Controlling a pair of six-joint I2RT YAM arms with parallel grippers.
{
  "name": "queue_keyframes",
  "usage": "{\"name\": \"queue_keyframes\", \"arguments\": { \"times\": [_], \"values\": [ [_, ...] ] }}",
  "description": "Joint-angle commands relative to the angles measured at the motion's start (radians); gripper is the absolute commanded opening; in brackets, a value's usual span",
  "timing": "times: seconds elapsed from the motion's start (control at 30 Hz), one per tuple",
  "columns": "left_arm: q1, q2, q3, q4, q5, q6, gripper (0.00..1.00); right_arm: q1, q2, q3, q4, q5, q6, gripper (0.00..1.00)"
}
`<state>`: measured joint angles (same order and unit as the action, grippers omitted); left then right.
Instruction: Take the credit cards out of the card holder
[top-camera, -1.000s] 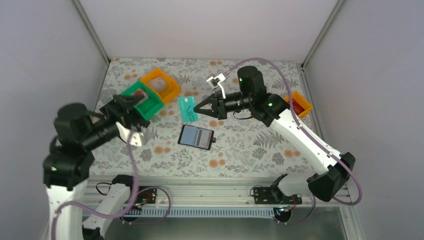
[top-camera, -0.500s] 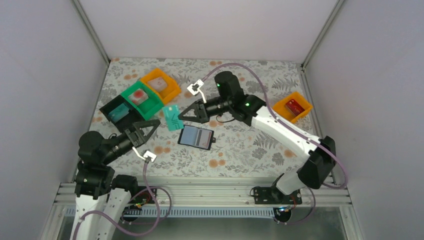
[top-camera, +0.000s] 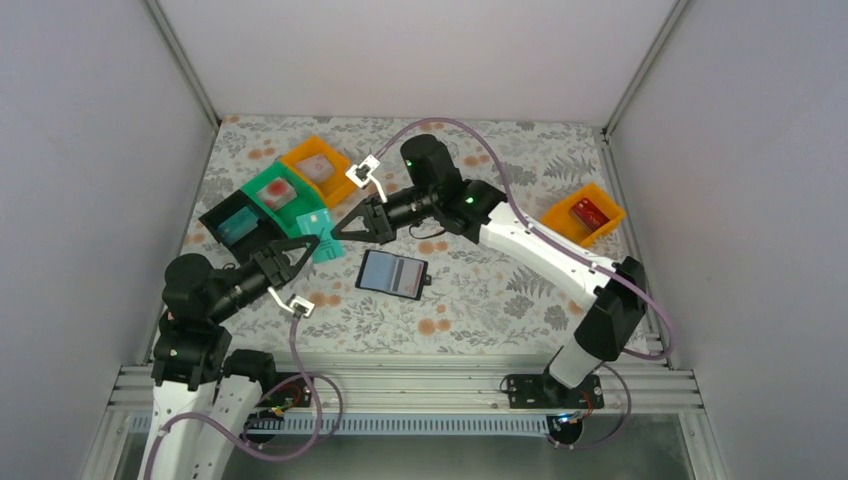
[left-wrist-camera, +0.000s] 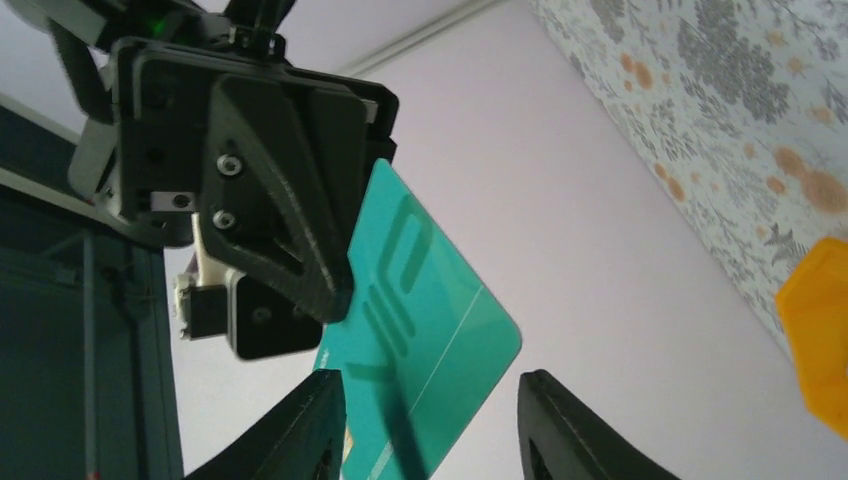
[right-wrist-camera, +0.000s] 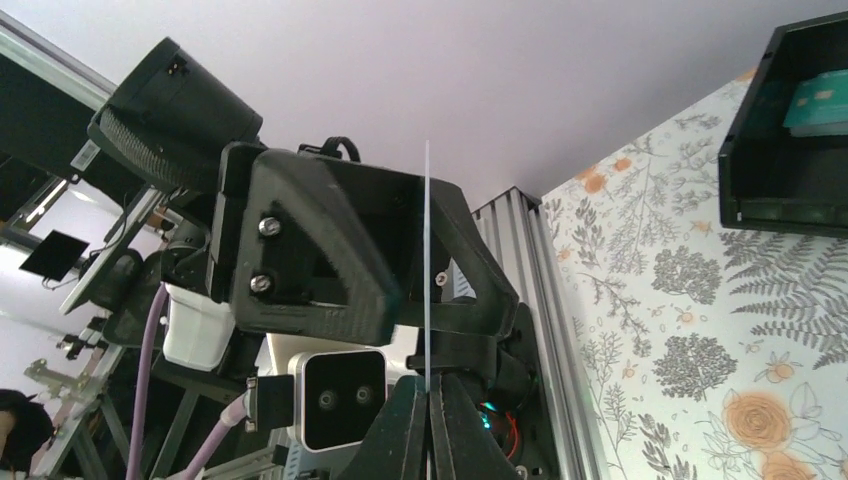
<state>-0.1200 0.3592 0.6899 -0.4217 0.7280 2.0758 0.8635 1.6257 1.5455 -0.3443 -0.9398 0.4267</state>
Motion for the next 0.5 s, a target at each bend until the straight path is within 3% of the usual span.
{"name": "queue_keyframes", "arguments": {
  "times": [0.0,0.1,0.13,0.2,0.23,0.3,0.4,0.47],
  "values": [
    [0.002,0.007,0.025,-0.002,0.007,0.484,0.38,0.036,0.030,0.053,-0.038,-0.039,-0.029,0.04],
    [0.002,0.003,0.029,-0.002,0.027,0.478,0.21,0.042,0.055,0.065,-0.050,-0.039,-0.030,0.04],
    [0.001,0.001,0.031,-0.002,0.031,0.476,0.07,0.043,0.068,0.071,-0.060,-0.037,-0.034,0.04],
    [0.002,-0.002,0.041,-0.029,0.015,0.472,0.03,0.044,0.076,0.084,-0.082,-0.021,-0.051,0.04],
    [0.002,-0.002,0.052,-0.063,-0.014,0.471,0.02,0.040,0.072,0.085,-0.086,-0.005,-0.058,0.09],
    [0.002,0.000,0.078,-0.136,-0.086,0.443,0.02,0.025,0.061,0.086,-0.093,0.046,-0.069,0.35],
    [0.003,0.005,0.085,-0.171,-0.247,0.345,0.03,-0.023,0.011,0.077,-0.124,0.196,-0.096,0.63],
    [0.001,0.025,0.094,-0.162,-0.382,0.212,0.02,-0.059,-0.054,0.034,-0.132,0.339,-0.111,0.97]
  ]
}}
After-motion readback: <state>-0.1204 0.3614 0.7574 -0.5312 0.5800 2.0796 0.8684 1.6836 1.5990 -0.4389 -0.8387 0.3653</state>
